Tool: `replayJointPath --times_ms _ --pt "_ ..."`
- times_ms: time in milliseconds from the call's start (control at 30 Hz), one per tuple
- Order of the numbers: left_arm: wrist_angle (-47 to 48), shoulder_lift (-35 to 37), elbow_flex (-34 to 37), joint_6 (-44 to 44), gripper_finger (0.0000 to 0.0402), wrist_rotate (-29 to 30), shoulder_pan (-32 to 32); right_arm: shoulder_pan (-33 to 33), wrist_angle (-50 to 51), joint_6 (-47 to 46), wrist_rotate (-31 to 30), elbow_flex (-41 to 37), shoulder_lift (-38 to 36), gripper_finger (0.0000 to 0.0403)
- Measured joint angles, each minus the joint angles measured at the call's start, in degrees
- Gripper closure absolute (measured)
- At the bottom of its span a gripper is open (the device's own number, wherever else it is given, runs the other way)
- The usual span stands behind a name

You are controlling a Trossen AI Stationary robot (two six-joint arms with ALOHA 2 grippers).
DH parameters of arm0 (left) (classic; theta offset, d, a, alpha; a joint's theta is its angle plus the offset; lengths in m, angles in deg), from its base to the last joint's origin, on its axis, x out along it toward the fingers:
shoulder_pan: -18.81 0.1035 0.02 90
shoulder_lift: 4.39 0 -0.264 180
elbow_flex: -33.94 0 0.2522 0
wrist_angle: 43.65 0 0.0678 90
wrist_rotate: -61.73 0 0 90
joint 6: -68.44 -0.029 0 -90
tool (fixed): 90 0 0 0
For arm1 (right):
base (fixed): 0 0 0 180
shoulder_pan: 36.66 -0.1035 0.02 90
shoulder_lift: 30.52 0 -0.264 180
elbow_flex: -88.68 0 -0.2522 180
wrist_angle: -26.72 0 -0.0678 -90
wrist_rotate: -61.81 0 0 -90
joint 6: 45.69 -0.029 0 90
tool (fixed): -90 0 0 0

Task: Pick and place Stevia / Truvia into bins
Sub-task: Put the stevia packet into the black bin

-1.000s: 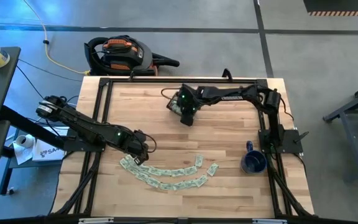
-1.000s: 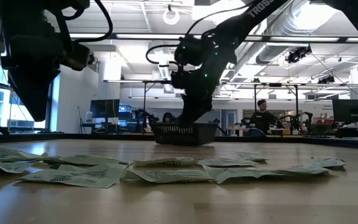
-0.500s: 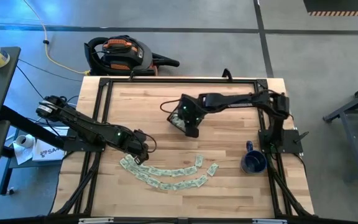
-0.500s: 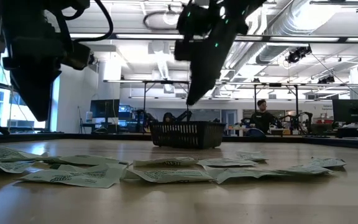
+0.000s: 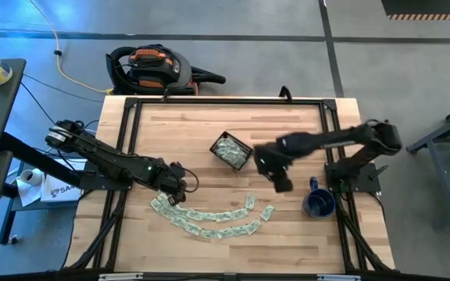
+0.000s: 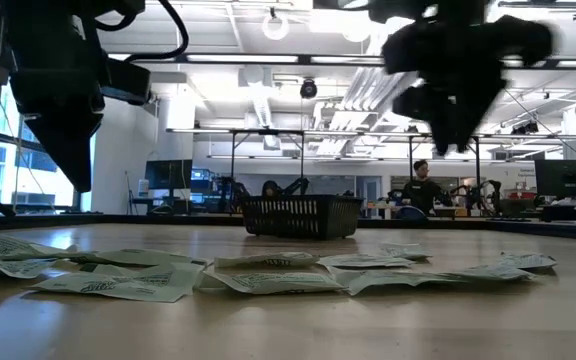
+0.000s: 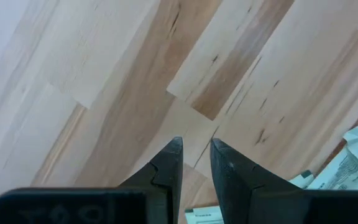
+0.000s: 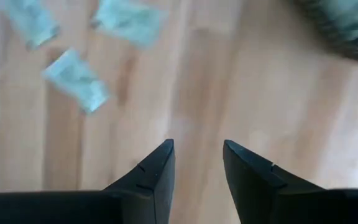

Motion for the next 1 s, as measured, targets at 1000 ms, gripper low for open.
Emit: replayJointPath --times_ms 1000 --pt "-0.9 0.0 0.0 -1.6 0.0286 -5.7 0.0 -19.2 -25.3 -4.4 -0.9 -9.9 13.9 0.0193"
